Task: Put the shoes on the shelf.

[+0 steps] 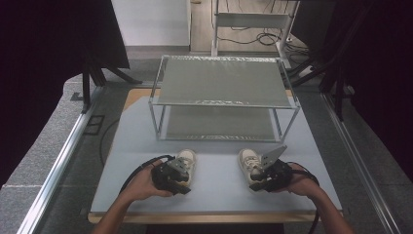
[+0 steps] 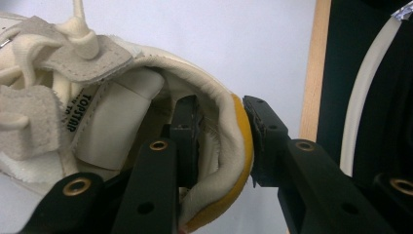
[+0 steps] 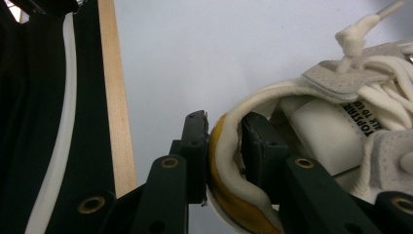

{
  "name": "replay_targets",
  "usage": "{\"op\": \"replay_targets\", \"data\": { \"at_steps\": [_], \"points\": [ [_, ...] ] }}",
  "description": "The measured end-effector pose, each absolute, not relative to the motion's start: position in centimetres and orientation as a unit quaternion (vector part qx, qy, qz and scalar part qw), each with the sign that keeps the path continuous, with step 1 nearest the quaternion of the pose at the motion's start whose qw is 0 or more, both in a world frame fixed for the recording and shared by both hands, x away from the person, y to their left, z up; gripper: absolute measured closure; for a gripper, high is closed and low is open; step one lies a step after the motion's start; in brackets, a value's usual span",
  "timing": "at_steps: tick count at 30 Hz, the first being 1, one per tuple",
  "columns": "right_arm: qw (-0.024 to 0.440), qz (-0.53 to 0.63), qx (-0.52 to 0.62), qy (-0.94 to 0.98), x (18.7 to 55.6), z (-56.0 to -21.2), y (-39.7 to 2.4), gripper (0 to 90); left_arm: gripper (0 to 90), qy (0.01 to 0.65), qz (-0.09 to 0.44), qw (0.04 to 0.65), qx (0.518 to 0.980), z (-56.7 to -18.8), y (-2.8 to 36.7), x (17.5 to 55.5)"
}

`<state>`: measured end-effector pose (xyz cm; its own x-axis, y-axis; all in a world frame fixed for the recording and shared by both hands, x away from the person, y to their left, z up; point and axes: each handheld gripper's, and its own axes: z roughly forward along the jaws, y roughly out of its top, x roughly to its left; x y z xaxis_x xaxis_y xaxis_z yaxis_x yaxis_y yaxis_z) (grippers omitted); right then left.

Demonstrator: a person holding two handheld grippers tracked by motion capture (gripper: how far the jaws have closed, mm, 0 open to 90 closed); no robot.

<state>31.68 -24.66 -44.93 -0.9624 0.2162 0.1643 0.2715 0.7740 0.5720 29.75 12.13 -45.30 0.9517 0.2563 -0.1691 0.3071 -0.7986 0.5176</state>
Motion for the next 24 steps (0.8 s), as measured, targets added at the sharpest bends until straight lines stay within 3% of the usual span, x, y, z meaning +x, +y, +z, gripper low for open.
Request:
{"op": "replay_targets", "data": {
  "at_steps": [12,24],
  "points": [
    [0.034,-0.318,-0.133,-0.938,31.4,-44.5,-24.5,74.5,70.8,0.161,-0.025,0.296,0.941,-45.1,12.3,30.0],
    [-0.005,-0.328,-0.116,-0.938,31.7,-41.6,-24.0,74.5,71.0,0.143,0.016,0.329,0.933,-41.5,12.2,30.7]
  ]
}}
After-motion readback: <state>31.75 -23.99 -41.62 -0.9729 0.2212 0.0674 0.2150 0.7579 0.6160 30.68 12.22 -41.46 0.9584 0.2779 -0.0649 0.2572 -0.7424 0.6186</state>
